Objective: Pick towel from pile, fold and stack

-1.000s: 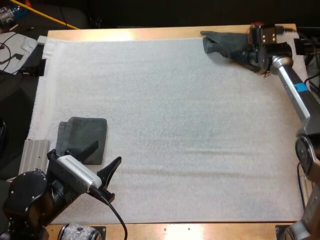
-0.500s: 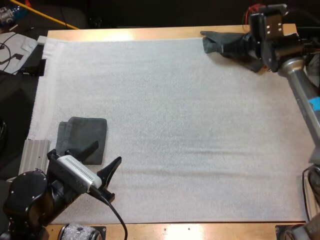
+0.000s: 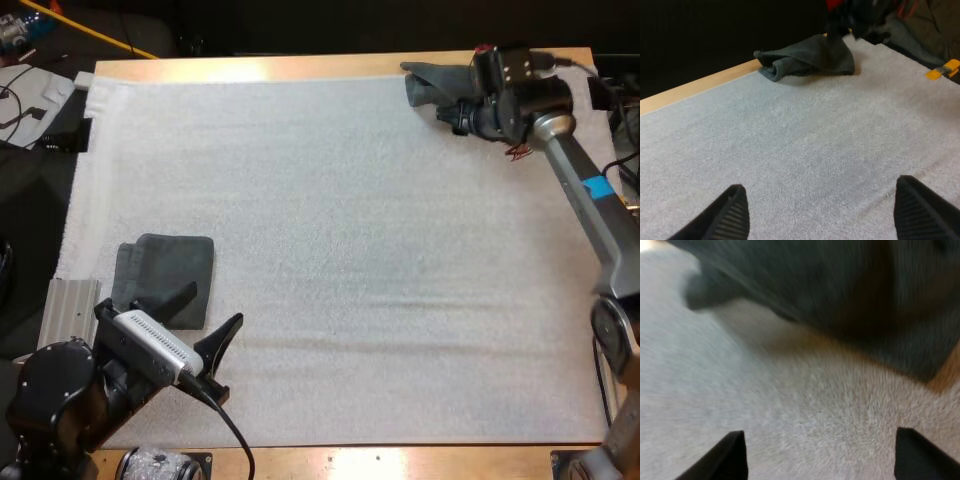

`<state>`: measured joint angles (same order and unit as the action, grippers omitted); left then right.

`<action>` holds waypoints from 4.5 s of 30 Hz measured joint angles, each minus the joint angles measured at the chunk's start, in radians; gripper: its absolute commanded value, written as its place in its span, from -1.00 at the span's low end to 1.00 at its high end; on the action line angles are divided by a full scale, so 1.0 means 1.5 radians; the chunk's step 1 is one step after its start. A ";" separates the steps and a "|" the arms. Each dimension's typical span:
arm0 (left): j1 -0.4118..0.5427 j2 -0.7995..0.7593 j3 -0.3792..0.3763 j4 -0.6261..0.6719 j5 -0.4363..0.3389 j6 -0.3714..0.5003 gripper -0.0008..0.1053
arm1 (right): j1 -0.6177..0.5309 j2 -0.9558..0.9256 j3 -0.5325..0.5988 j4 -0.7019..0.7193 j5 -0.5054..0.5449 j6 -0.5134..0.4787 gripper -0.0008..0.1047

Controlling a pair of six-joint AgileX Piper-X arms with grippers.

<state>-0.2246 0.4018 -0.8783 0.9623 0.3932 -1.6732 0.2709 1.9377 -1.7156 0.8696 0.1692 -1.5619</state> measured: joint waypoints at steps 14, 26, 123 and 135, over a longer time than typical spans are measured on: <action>0.000 0.000 0.000 0.000 0.001 -0.002 0.13 | -0.050 0.110 -0.004 -0.100 0.022 0.062 0.14; 0.000 0.000 0.000 0.000 0.001 -0.007 0.13 | -0.085 0.166 -0.005 -0.181 0.001 0.107 0.14; 0.000 0.006 0.000 0.000 0.005 -0.014 0.13 | -0.020 0.170 -0.044 -0.218 0.010 -0.106 -0.97; 0.000 0.006 0.000 0.000 0.005 -0.014 0.13 | 0.001 0.113 -0.054 -0.197 0.021 -0.142 0.33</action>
<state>-0.2246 0.4107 -0.8783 0.9623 0.4007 -1.6946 0.2731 2.1067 -1.7963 0.5737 0.2013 -1.7751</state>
